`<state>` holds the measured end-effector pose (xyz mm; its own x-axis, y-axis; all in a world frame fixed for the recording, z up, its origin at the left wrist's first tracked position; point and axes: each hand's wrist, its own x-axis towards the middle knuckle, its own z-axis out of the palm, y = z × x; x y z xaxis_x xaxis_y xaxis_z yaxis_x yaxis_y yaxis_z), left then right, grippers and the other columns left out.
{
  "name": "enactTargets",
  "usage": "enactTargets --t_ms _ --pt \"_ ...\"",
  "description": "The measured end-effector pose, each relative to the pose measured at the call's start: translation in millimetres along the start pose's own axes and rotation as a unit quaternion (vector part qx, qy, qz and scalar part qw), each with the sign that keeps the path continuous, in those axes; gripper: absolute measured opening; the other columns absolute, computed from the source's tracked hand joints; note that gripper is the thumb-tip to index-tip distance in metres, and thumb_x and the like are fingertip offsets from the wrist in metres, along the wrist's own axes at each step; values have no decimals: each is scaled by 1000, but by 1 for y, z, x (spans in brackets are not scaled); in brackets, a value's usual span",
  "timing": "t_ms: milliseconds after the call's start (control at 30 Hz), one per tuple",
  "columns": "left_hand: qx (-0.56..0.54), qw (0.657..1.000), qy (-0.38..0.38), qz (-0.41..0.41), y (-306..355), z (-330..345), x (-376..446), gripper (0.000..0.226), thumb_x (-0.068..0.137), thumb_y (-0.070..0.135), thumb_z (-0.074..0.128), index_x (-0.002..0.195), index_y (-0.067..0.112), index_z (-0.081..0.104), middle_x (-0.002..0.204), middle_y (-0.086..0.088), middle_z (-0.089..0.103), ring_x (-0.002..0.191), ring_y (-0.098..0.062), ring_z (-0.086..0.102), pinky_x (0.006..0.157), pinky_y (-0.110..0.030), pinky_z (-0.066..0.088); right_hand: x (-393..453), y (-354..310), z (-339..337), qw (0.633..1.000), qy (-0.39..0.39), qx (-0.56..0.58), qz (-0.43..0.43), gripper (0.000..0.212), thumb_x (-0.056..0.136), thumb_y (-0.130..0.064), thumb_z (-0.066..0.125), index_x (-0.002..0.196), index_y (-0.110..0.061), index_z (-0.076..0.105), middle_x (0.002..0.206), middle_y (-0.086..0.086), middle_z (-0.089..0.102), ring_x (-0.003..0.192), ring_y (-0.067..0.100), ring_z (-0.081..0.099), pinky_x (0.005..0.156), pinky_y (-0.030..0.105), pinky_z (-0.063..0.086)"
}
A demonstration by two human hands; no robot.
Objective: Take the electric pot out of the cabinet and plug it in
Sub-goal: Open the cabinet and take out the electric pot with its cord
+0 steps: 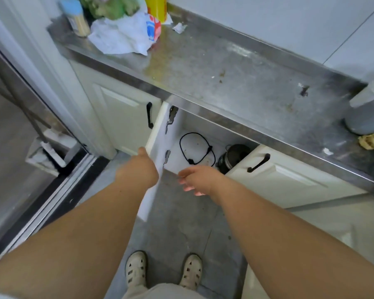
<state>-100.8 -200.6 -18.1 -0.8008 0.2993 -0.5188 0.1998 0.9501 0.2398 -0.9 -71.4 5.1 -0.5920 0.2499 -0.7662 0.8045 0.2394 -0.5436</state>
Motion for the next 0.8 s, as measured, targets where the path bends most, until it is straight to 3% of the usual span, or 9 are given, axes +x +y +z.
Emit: enactTargets --t_ms 100,200,267,400,500,567,633,700,800 --pt "78 996 37 17 -37 -15 19 43 85 4 42 127 3 30 117 -24 54 105 -41 54 82 -46 46 -2 -8 4 1000 17 -1 -3 45 81 7 49 118 -17 60 120 4 66 111 21 59 96 40 49" --pt "124 991 19 51 -48 -23 31 44 87 5 41 129 -1 30 118 -24 55 106 -41 55 89 -47 47 -3 -12 9 1000 30 4 -5 44 80 5 47 116 -18 60 117 3 67 108 19 62 95 41 49" --pt "145 987 1 74 -40 -16 26 42 87 4 40 126 -3 29 117 -25 54 103 -40 56 85 -44 46 -5 -15 11 1000 28 10 -6 46 81 5 46 119 -18 58 116 -1 67 106 17 62 94 39 50" --pt "122 990 35 52 -32 -11 21 35 87 6 45 120 -1 36 107 -20 62 97 -36 61 78 -41 48 -16 -13 3 998 45 40 -13 40 83 2 49 118 -16 59 112 -1 67 106 18 62 85 32 51" --pt "113 993 31 15 -31 -18 23 47 87 6 44 131 -3 31 120 -23 55 109 -38 55 90 -44 47 -26 -1 -16 995 70 69 -18 35 85 -5 51 117 -18 60 114 4 66 102 17 63 84 32 51" --pt "125 991 52 -13 -19 -21 17 65 85 11 45 142 2 14 138 -21 37 123 -39 40 98 -47 39 -32 10 -31 994 76 82 -17 34 88 -8 51 120 -18 58 115 3 65 93 13 64 73 24 52" --pt "130 984 116 29 9 -20 9 76 80 16 48 144 9 8 145 -15 27 128 -37 30 101 -46 31 -37 25 -46 993 88 83 -16 35 90 -9 51 123 -17 56 117 0 63 89 9 63 64 19 49" --pt "119 977 141 107 51 -12 6 75 77 18 52 142 11 16 144 -13 30 128 -35 29 102 -43 29 -39 44 -64 989 117 94 -14 34 89 -9 50 122 -16 57 118 1 63 89 10 62 65 20 49" --pt "10 985 25 170 118 12 3 63 80 23 52 138 11 30 137 -14 43 121 -33 40 98 -40 39 -41 75 -88 975 167 146 8 33 87 -9 49 118 -16 60 114 4 65 86 12 61 59 18 44"
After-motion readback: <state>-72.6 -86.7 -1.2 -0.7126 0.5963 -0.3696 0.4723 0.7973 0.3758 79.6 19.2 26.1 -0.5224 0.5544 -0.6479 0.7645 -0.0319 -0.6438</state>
